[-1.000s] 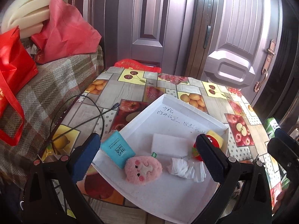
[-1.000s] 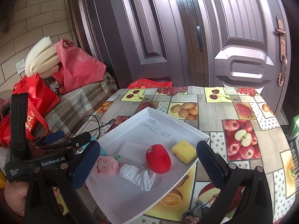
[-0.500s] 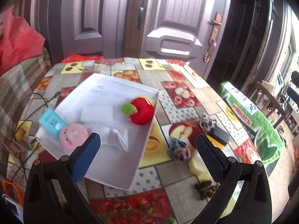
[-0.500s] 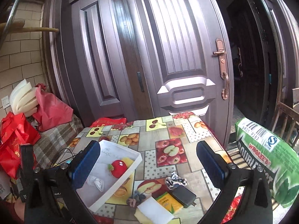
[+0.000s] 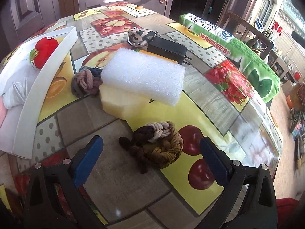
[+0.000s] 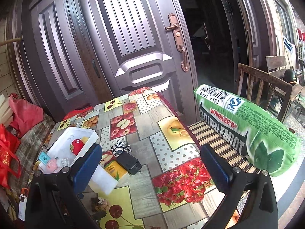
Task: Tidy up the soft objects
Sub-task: 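Reach the left tool to the braided rope knot and grasp it, then grasp the white foam block with the right tool while the left tool holds the rope knot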
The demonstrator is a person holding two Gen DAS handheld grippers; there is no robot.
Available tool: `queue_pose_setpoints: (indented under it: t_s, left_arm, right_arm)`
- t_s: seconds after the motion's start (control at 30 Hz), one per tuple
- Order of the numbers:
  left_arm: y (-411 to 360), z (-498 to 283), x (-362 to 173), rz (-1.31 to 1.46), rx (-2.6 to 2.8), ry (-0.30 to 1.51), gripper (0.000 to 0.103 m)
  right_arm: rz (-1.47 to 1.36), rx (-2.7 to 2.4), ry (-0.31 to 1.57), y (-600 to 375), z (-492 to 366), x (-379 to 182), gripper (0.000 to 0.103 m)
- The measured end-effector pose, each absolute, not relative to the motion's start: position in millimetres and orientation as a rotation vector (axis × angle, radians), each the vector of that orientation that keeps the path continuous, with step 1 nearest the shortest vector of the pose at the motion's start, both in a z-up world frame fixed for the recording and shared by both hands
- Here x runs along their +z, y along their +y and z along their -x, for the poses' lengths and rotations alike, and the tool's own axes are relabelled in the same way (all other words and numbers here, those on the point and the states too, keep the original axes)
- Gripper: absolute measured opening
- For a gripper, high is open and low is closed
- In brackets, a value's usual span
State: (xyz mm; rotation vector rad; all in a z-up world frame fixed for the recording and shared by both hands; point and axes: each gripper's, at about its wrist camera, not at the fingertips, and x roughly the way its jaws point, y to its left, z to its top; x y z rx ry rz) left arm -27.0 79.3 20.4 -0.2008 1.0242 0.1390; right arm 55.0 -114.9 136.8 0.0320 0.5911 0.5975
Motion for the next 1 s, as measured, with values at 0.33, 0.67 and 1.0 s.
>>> queue_pose_setpoints:
  t_s: [0.33, 0.67, 1.0]
  left_arm:
    - [87.0, 52.6, 28.5, 0.228, 0.255, 0.963, 0.034]
    - [136.4, 125.4, 102.6, 0.325, 0.502, 0.794, 0.035]
    - [150.3, 186.0, 112.8, 0.418, 0.681, 0.725, 0.035]
  right_arm:
    - [0.09, 0.775, 0.632, -82.5, -70.3, 116.0, 0.103]
    - [0.394, 1.03, 0.745, 26.3, -49.9, 40.6, 0.098]
    - [0.559, 1.102, 0.819, 76.7, -44.9, -3.0, 0.082]
